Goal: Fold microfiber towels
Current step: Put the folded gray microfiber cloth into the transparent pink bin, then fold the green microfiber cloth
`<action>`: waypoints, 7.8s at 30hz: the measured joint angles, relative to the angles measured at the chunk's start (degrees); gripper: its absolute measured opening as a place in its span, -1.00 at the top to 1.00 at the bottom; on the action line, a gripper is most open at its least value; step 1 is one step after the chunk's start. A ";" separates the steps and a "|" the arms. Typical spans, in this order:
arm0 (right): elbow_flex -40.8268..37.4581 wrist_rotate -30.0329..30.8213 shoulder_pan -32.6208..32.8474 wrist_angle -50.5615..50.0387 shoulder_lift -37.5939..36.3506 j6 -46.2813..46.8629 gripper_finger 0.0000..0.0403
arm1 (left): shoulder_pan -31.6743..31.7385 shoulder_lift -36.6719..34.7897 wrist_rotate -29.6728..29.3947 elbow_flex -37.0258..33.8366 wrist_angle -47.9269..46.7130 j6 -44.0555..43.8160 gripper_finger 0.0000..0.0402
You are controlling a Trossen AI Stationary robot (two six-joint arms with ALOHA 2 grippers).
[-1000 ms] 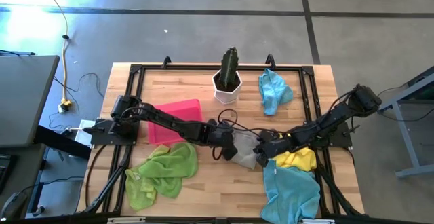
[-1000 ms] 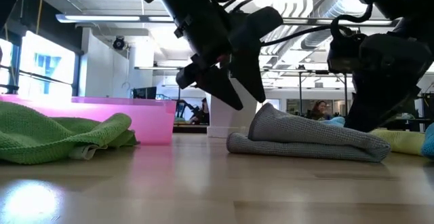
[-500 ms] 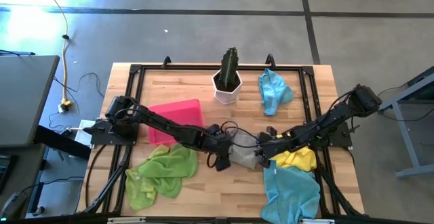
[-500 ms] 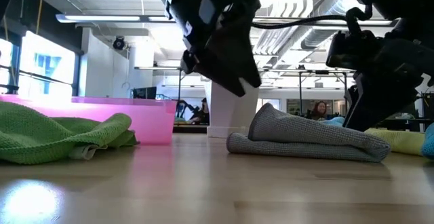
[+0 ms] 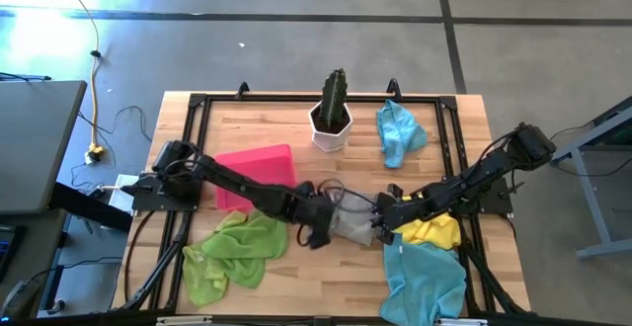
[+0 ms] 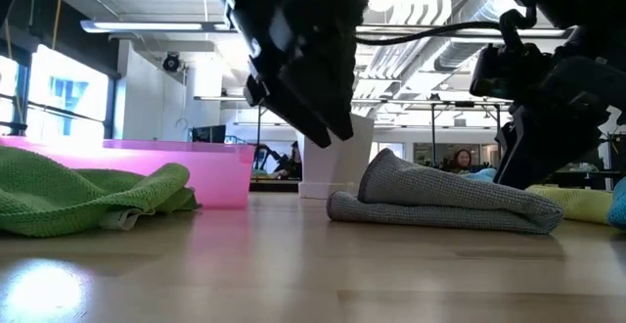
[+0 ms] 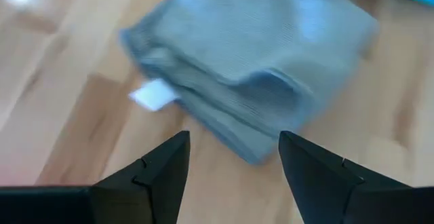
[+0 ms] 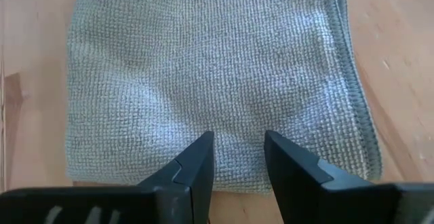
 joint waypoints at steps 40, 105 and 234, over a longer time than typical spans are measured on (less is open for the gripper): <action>0.02 0.00 0.02 -0.03 0.02 -0.04 0.38 | 10.74 5.44 6.27 -6.08 19.93 -12.66 -0.39; -0.04 0.00 0.02 0.07 0.02 -0.04 0.38 | 10.44 -28.50 -13.05 -6.08 -28.89 1.85 0.99; 0.02 1.73 -0.33 34.55 0.02 -16.96 0.38 | -19.26 -9.12 -3.14 -12.50 -0.60 1.62 0.99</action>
